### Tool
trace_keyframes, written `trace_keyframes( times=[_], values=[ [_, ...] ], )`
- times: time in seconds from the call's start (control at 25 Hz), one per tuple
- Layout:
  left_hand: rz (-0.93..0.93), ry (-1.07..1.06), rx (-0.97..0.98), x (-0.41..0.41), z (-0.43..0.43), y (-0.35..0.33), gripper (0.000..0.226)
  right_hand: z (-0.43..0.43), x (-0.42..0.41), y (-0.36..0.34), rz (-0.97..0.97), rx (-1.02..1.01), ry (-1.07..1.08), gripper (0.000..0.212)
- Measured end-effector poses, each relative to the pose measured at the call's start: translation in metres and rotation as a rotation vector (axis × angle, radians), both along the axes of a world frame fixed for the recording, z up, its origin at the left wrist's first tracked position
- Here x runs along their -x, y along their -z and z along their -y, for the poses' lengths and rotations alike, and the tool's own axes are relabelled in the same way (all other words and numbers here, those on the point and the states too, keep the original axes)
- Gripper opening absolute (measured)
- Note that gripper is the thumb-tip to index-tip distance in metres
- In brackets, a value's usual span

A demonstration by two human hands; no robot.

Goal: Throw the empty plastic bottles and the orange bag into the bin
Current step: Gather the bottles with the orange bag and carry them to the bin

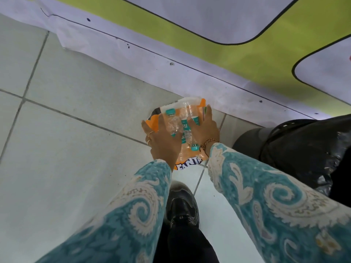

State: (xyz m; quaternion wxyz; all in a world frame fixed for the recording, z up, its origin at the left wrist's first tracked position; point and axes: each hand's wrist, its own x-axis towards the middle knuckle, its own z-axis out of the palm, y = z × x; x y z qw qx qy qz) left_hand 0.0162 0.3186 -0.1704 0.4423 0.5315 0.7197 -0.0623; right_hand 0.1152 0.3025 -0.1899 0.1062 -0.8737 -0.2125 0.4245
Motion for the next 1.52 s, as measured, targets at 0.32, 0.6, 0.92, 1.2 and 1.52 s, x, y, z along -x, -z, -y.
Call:
trace_keyframes(
  times=[0.32,0.6,0.92,1.2,1.52],
  values=[
    [0.007,0.037,-0.015,0.031,-0.004,-0.061,0.068,0.014,0.04,-0.087,-0.029,0.002,0.006,0.067],
    [0.056,0.218,-0.307,0.046,-0.001,-0.228,0.066,0.022,0.063,-0.252,-0.061,-0.152,0.052,0.069],
    [0.324,0.282,-0.453,-0.036,0.06,-0.352,0.064,0.088,-0.001,-0.374,0.261,-0.331,0.169,0.07],
    [0.569,0.351,-0.329,-0.141,0.176,-0.327,0.06,0.219,-0.098,-0.355,0.345,-0.401,0.37,0.065],
    [-0.144,1.032,-0.301,-0.18,0.172,-0.28,0.068,0.269,-0.16,-0.284,0.125,-0.186,0.072,0.063]
  ],
)
